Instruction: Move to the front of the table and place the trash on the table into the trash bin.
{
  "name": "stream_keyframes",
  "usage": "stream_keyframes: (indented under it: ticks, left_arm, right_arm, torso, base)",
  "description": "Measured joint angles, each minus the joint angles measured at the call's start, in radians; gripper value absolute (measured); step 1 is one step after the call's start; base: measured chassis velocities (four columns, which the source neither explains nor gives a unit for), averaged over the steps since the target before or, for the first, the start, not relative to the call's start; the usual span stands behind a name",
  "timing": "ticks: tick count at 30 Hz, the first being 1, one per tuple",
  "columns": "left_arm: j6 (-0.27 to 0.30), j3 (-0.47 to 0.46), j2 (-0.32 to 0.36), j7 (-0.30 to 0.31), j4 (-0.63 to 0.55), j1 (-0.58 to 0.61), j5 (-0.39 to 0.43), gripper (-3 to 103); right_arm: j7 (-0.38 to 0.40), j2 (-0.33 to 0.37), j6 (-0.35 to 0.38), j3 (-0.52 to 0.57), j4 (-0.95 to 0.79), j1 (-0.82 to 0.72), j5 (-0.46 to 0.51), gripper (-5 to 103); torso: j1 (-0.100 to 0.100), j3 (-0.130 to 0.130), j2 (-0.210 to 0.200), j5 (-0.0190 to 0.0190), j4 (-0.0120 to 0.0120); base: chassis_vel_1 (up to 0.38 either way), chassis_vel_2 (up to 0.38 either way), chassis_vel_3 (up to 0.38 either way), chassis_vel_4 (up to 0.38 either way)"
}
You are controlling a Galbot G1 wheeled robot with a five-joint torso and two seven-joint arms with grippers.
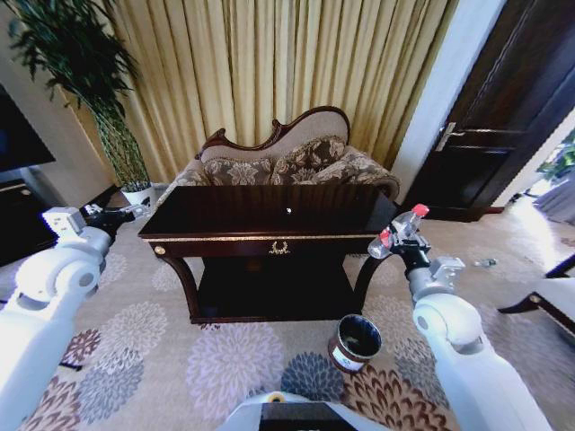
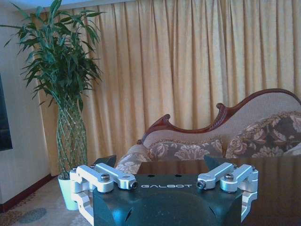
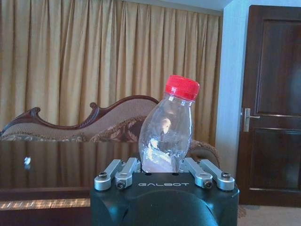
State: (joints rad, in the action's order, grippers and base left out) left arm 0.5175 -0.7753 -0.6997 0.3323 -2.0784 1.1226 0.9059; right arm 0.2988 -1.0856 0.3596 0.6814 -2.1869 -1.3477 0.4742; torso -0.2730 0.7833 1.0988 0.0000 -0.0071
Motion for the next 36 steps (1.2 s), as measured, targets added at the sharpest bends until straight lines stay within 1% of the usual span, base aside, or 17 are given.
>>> stream_keyframes:
  ticks: [4, 8, 10, 12, 16, 17, 20, 21, 24, 25, 26, 28, 29, 32, 33, 35, 36]
  left_arm:
    - [-0.003, 0.005, -0.003, 0.0, -0.003, 0.0, -0.002, 100]
    - [-0.003, 0.006, -0.01, 0.0, -0.006, 0.01, -0.004, 100]
    - [-0.003, 0.006, -0.015, 0.001, -0.008, 0.02, -0.006, 100]
    - [-0.003, 0.006, -0.017, 0.001, -0.009, 0.021, -0.006, 100]
    - [-0.004, 0.012, -0.025, 0.006, -0.014, 0.027, -0.008, 100]
    - [-0.004, 0.012, -0.025, 0.006, -0.014, 0.027, -0.008, 100]
    - [-0.001, 0.015, -0.028, 0.021, -0.019, 0.031, -0.004, 100]
    - [-0.001, 0.015, -0.028, 0.021, -0.019, 0.031, -0.004, 100]
    - [-0.001, 0.015, -0.03, 0.024, -0.022, 0.039, -0.001, 100]
    - [-0.001, 0.015, -0.03, 0.024, -0.022, 0.039, -0.001, 100]
    - [-0.001, 0.015, -0.031, 0.024, -0.022, 0.045, -0.001, 100]
    - [-0.003, 0.015, -0.031, 0.023, -0.023, 0.05, -0.001, 100]
    - [-0.003, 0.015, -0.031, 0.023, -0.023, 0.05, -0.001, 100]
    - [-0.006, 0.022, -0.032, 0.023, -0.031, 0.051, -0.002, 100]
    - [-0.006, 0.022, -0.032, 0.023, -0.031, 0.051, -0.002, 100]
    - [-0.014, 0.024, -0.029, 0.023, -0.036, 0.045, -0.001, 100]
    - [-0.014, 0.024, -0.029, 0.023, -0.036, 0.045, -0.001, 100]
  right_arm:
    - [-0.001, -0.015, -0.012, -0.019, 0.028, 0.005, -0.026, 30]
    - [-0.025, -0.047, -0.038, -0.042, 0.097, 0.012, -0.062, 30]
    - [-0.037, -0.07, -0.074, -0.064, 0.164, 0.018, -0.101, 30]
    - [-0.039, -0.075, -0.082, -0.069, 0.179, 0.02, -0.108, 30]
    - [-0.043, -0.141, -0.119, -0.11, 0.331, 0.061, -0.146, 30]
    - [-0.043, -0.141, -0.119, -0.11, 0.331, 0.061, -0.146, 30]
    - [-0.057, -0.193, -0.165, -0.117, 0.501, 0.116, -0.219, 30]
    - [-0.057, -0.193, -0.165, -0.117, 0.501, 0.116, -0.219, 30]
    - [-0.056, -0.239, -0.194, -0.106, 0.647, 0.163, -0.266, 30]
    - [-0.056, -0.239, -0.194, -0.106, 0.647, 0.163, -0.266, 30]
    - [-0.057, -0.259, -0.218, -0.092, 0.727, 0.185, -0.314, 30]
    - [-0.057, -0.282, -0.249, -0.07, 0.811, 0.205, -0.366, 30]
    - [-0.057, -0.282, -0.249, -0.07, 0.811, 0.205, -0.366, 30]
    - [-0.045, -0.306, -0.309, -0.023, 0.94, 0.25, -0.435, 30]
    - [-0.045, -0.306, -0.309, -0.023, 0.94, 0.25, -0.435, 30]
    - [-0.031, -0.316, -0.354, 0.012, 1.02, 0.28, -0.484, 30]
    - [-0.031, -0.316, -0.354, 0.012, 1.02, 0.28, -0.484, 30]
  torso:
    - [0.0, 0.0, 0.0, -0.0001, 0.0]
    - [0.001, 0.0, 0.001, -0.0001, 0.0002]
    - [0.0, 0.0, 0.0, 0.0, 0.0002]
    - [0.0, 0.0, 0.0, -0.0001, 0.0]
    - [-0.001, 0.0, -0.001, 0.0001, 0.0]
    - [-0.001, 0.0, -0.001, 0.0001, 0.0]
    - [0.0, 0.0, 0.0, -0.0001, 0.0]
    - [0.0, 0.0, 0.0, -0.0001, 0.0]
    - [0.0, 0.0, 0.0, 0.0, 0.0004]
    - [0.0, 0.0, 0.0, 0.0, 0.0004]
    - [0.0, 0.0, 0.0, 0.0, 0.0003]
    - [0.0, 0.0, 0.0, 0.0001, -0.0002]
    - [0.0, 0.0, 0.0, 0.0001, -0.0002]
    - [0.0, 0.0, 0.0, 0.0, 0.0]
    - [0.0, 0.0, 0.0, 0.0, 0.0]
    - [0.0, 0.0, 0.0, 0.0, 0.0001]
    - [0.0, 0.0, 0.0, 0.0, 0.0001]
  base:
    - [0.125, -0.156, -0.143, 0.155]
    - [0.052, -0.055, -0.058, 0.069]
    - [0.0, 0.0, 0.0, 0.0]
    - [0.0, 0.0, 0.0, 0.0]
    - [0.0, 0.0, 0.0, 0.0]
    - [0.0, 0.0, 0.0, 0.0]
    - [0.0, 0.0, 0.0, 0.0]
    - [0.0, 0.0, 0.0, 0.0]
    - [0.0, 0.0, 0.0, 0.0]
    - [0.0, 0.0, 0.0, 0.0]
    - [0.0, 0.0, 0.0, 0.0]
    - [0.0, 0.0, 0.0, 0.0]
    - [0.0, 0.0, 0.0, 0.0]
    - [0.0, 0.0, 0.0, 0.0]
    - [0.0, 0.0, 0.0, 0.0]
    - [0.0, 0.0, 0.0, 0.0]
    - [0.0, 0.0, 0.0, 0.0]
